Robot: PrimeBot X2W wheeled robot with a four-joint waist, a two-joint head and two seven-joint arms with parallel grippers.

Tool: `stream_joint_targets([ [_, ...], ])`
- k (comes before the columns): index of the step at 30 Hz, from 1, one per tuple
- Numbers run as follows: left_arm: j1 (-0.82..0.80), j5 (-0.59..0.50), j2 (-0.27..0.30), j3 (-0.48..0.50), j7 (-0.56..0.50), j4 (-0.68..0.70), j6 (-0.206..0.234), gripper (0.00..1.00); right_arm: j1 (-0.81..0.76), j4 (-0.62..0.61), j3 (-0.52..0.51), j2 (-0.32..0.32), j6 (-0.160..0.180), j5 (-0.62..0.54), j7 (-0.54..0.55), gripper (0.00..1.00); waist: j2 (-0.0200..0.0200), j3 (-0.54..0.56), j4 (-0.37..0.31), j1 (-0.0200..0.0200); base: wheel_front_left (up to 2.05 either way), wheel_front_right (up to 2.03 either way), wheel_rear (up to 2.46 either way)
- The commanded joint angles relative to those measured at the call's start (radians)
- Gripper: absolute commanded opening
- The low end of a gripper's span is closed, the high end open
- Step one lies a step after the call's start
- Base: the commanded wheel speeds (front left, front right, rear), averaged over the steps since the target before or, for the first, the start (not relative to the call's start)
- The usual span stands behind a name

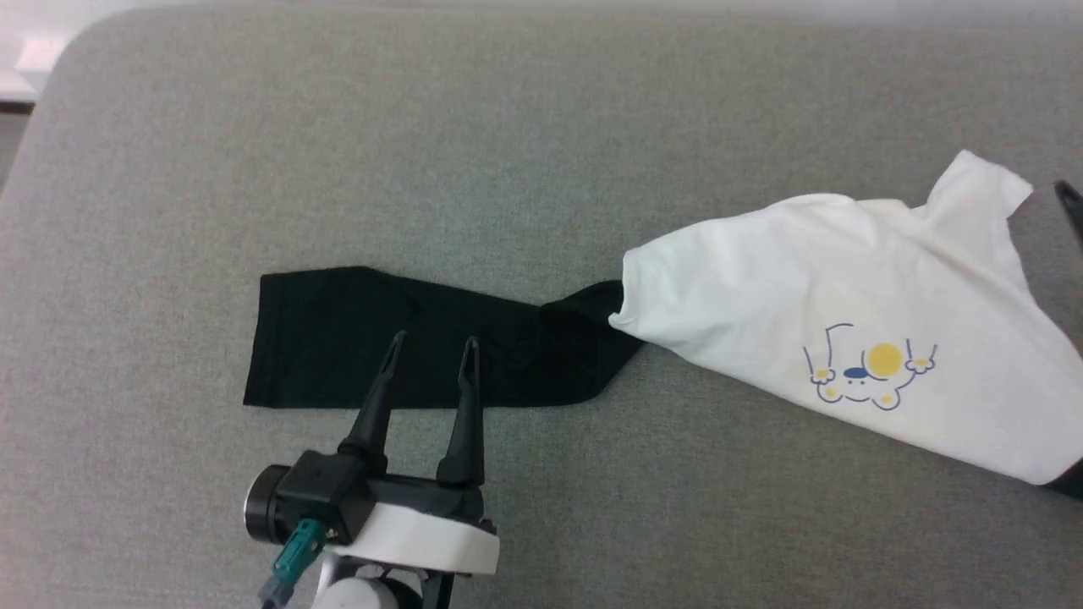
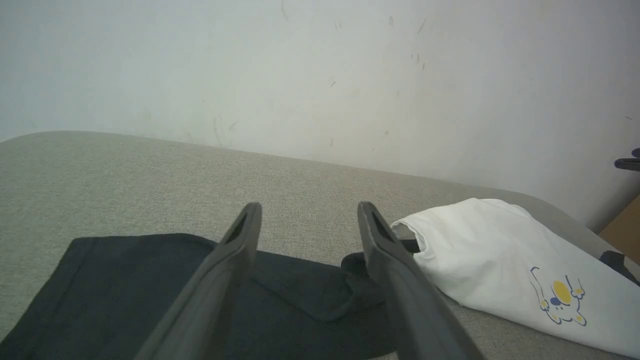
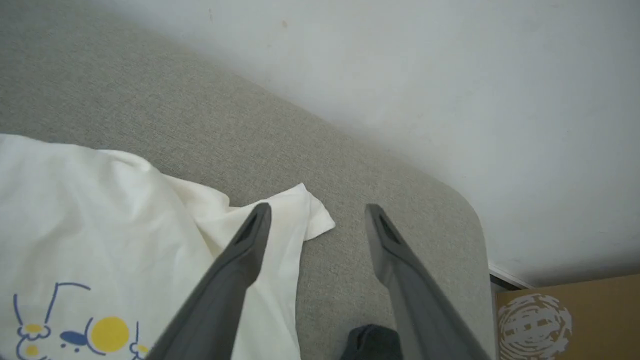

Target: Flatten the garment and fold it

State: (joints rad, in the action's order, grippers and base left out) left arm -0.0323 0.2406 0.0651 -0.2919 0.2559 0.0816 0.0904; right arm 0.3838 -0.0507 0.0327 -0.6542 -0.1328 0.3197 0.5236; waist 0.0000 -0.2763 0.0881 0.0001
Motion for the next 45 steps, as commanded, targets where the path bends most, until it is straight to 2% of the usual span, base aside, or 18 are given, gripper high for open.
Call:
stream_joint_targets([
  [1,-0.019,-0.001,-0.001,-0.004,0.003,0.003,0.006,1.00,0.035,0.030,0.009,0.012,0.002,0.010,0.009,1.00,0.0000,-0.049,0.023,-0.0001,0.00,0.00,0.00],
  [5,-0.048,-0.006,-0.005,-0.026,0.004,0.007,0.006,1.00,0.155,0.170,0.032,0.031,0.002,0.028,0.082,1.00,0.0000,-0.113,0.052,-0.0001,0.00,0.00,0.00],
  [10,-0.090,-0.008,-0.009,-0.055,0.005,-0.001,0.010,1.00,0.229,0.277,0.098,-0.003,0.002,0.030,0.159,1.00,0.0000,-0.175,0.086,-0.0001,0.00,0.00,0.00],
  [14,-0.107,-0.007,-0.011,-0.069,0.005,-0.010,0.015,1.00,0.240,0.358,0.120,0.009,0.002,0.049,0.246,1.00,0.0000,-0.198,0.102,-0.0001,0.00,0.00,0.00],
  [18,-0.121,-0.003,-0.013,-0.081,0.006,-0.013,0.016,1.00,0.222,0.383,0.156,0.010,0.002,0.088,0.293,1.00,0.0000,-0.207,0.121,-0.0001,0.00,0.00,0.00],
  [19,-0.123,-0.001,-0.013,-0.083,0.006,-0.014,0.018,1.00,0.219,0.380,0.166,0.006,0.002,0.096,0.294,0.31,0.0000,-0.207,0.123,-0.0001,0.00,0.00,0.00],
  [20,-0.125,0.000,-0.013,-0.084,0.006,-0.014,0.018,1.00,0.218,0.372,0.176,-0.001,0.002,0.100,0.289,0.00,0.0000,-0.207,0.126,-0.0001,0.00,0.00,0.00],
  [27,-0.123,0.004,-0.014,-0.078,0.006,-0.017,0.024,1.00,0.338,0.259,0.249,-0.050,0.002,0.093,0.139,0.00,0.0000,-0.193,0.126,-0.0001,0.00,0.00,0.00],
  [34,-0.135,0.008,-0.015,-0.086,0.006,-0.002,0.027,1.00,0.654,0.192,0.349,-0.092,0.002,0.058,0.023,0.00,0.0000,-0.219,0.147,-0.0001,0.00,0.00,0.00],
  [40,-0.143,0.025,-0.015,-0.108,0.006,0.009,0.046,1.00,0.847,0.254,0.403,-0.135,0.002,-0.004,-0.065,0.00,0.0000,-0.261,0.187,-0.0001,0.00,0.00,0.00],
  [45,-0.155,0.048,-0.015,-0.145,0.006,0.009,0.057,1.00,0.851,0.404,0.456,-0.179,0.002,-0.036,-0.129,0.00,0.0000,-0.294,0.237,-0.0001,0.00,0.00,0.00],
])
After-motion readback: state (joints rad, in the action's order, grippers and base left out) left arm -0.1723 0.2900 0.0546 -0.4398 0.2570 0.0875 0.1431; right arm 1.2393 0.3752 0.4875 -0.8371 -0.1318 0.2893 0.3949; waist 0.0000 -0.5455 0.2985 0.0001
